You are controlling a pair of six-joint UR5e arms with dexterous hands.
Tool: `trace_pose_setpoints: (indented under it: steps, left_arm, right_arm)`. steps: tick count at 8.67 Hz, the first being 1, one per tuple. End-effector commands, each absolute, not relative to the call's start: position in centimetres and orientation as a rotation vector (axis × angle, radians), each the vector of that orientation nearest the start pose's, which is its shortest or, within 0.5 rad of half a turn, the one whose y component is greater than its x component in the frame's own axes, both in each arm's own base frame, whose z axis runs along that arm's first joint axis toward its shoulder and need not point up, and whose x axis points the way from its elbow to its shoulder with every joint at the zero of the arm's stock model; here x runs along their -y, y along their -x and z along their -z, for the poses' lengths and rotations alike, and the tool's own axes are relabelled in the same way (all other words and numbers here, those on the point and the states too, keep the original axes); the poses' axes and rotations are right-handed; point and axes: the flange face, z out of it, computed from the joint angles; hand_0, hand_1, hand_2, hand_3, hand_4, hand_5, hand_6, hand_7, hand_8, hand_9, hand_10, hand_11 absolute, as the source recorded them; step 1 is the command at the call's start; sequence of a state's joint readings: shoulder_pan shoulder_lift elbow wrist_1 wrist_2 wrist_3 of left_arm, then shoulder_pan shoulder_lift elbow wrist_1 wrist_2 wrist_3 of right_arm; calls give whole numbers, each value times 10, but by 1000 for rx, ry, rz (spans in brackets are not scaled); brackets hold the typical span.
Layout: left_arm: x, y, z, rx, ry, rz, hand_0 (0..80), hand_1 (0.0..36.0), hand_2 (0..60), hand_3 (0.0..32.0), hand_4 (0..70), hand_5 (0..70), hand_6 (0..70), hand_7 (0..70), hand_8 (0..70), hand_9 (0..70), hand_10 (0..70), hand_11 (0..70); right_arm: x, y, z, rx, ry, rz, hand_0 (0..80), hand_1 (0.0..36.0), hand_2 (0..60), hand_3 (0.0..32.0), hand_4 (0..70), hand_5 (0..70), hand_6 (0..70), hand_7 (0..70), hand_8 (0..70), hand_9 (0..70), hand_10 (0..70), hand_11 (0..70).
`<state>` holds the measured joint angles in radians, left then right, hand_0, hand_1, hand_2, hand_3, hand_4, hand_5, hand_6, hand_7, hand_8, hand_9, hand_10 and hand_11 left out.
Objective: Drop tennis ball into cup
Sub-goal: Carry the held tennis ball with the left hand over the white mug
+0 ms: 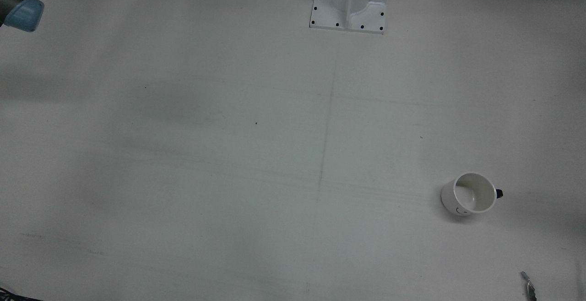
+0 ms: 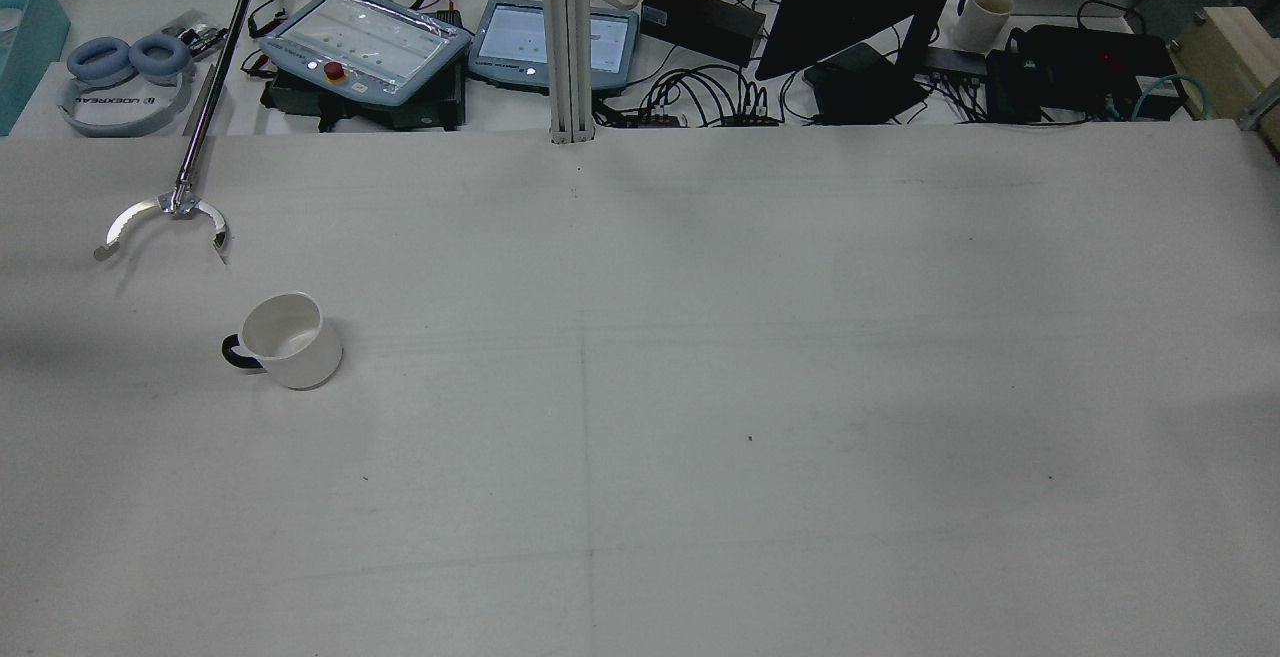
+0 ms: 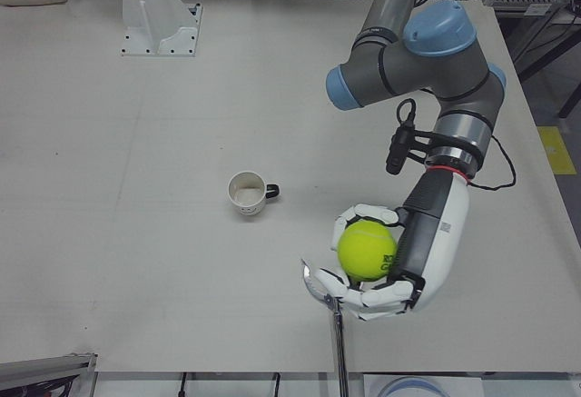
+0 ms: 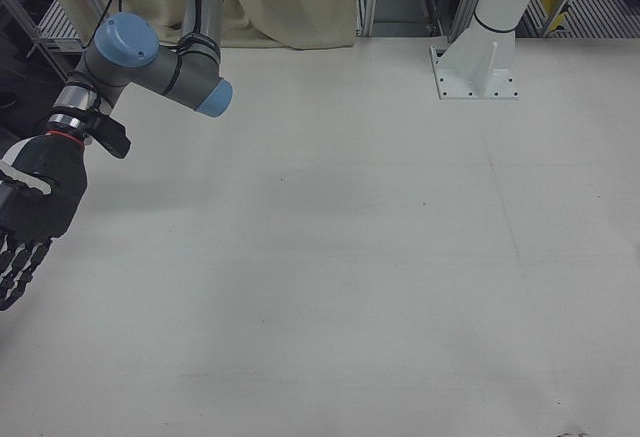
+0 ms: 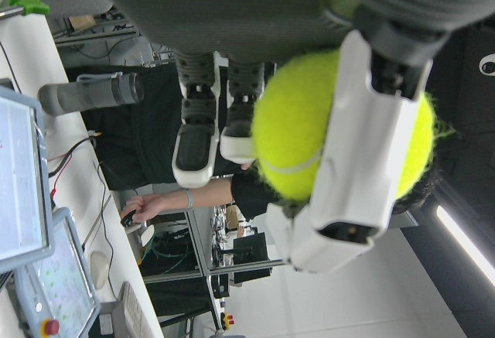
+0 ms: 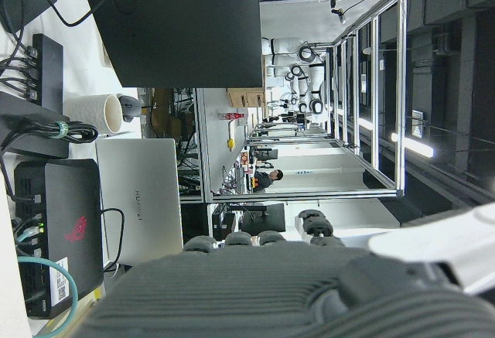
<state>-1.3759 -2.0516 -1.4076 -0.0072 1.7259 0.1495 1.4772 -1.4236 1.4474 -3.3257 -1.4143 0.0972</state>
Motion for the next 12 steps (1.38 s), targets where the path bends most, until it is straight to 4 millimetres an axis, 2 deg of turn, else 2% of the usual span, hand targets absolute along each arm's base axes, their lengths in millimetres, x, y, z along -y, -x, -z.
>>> trace_pose_setpoints:
  steps: [1, 2, 3, 4, 5, 6, 7, 9, 11, 12]
  left_arm:
    - [690, -89, -471, -2304, 303, 1501, 800, 360, 600, 0, 545, 279, 700, 700, 525, 700, 375, 558]
    - [681, -126, -472, -2291, 366, 1456, 800, 360, 600, 0, 548, 268, 700, 700, 530, 700, 370, 550]
    - [672, -145, -484, -2284, 407, 1430, 800, 360, 600, 0, 550, 266, 700, 700, 526, 700, 370, 549]
    - [653, -155, -498, -2271, 452, 1393, 800, 360, 600, 0, 551, 261, 657, 700, 511, 700, 373, 554]
    - [635, -166, -497, -2269, 480, 1360, 800, 360, 600, 0, 556, 261, 659, 700, 516, 700, 380, 562]
    - [625, -192, -487, -2267, 535, 1288, 800, 360, 600, 0, 566, 289, 700, 700, 541, 700, 383, 565]
    - [618, -214, -480, -2276, 575, 1229, 800, 360, 600, 0, 568, 267, 700, 700, 542, 700, 385, 568]
    - [609, -229, -466, -2264, 613, 1125, 800, 360, 600, 0, 568, 309, 700, 700, 547, 700, 391, 576]
    - [604, -234, -467, -2228, 603, 1077, 800, 360, 600, 0, 554, 270, 700, 700, 545, 700, 396, 581]
    - [600, -239, -474, -2218, 609, 1072, 800, 360, 600, 0, 536, 254, 700, 700, 533, 700, 396, 578]
  right_arm:
    - [547, -98, -688, -1973, -6, 2310, 0, 0, 0, 0, 0, 0, 0, 0, 0, 0, 0, 0]
    - [547, -97, -688, -1974, -8, 2311, 0, 0, 0, 0, 0, 0, 0, 0, 0, 0, 0, 0]
    - [547, -97, -688, -1973, -9, 2310, 0, 0, 0, 0, 0, 0, 0, 0, 0, 0, 0, 0]
    - [547, -97, -689, -1972, -8, 2312, 0, 0, 0, 0, 0, 0, 0, 0, 0, 0, 0, 0]
    - [547, -97, -689, -1972, -9, 2311, 0, 0, 0, 0, 0, 0, 0, 0, 0, 0, 0, 0]
    - [547, -97, -690, -1970, -9, 2313, 0, 0, 0, 0, 0, 0, 0, 0, 0, 0, 0, 0]
    - [547, -97, -690, -1970, -9, 2313, 0, 0, 0, 0, 0, 0, 0, 0, 0, 0, 0, 0]
    - [547, -97, -690, -1970, -9, 2313, 0, 0, 0, 0, 0, 0, 0, 0, 0, 0, 0, 0]
    - [547, -97, -690, -1970, -9, 2313, 0, 0, 0, 0, 0, 0, 0, 0, 0, 0, 0, 0]
    - [547, -97, -690, -1970, -9, 2313, 0, 0, 0, 0, 0, 0, 0, 0, 0, 0, 0, 0]
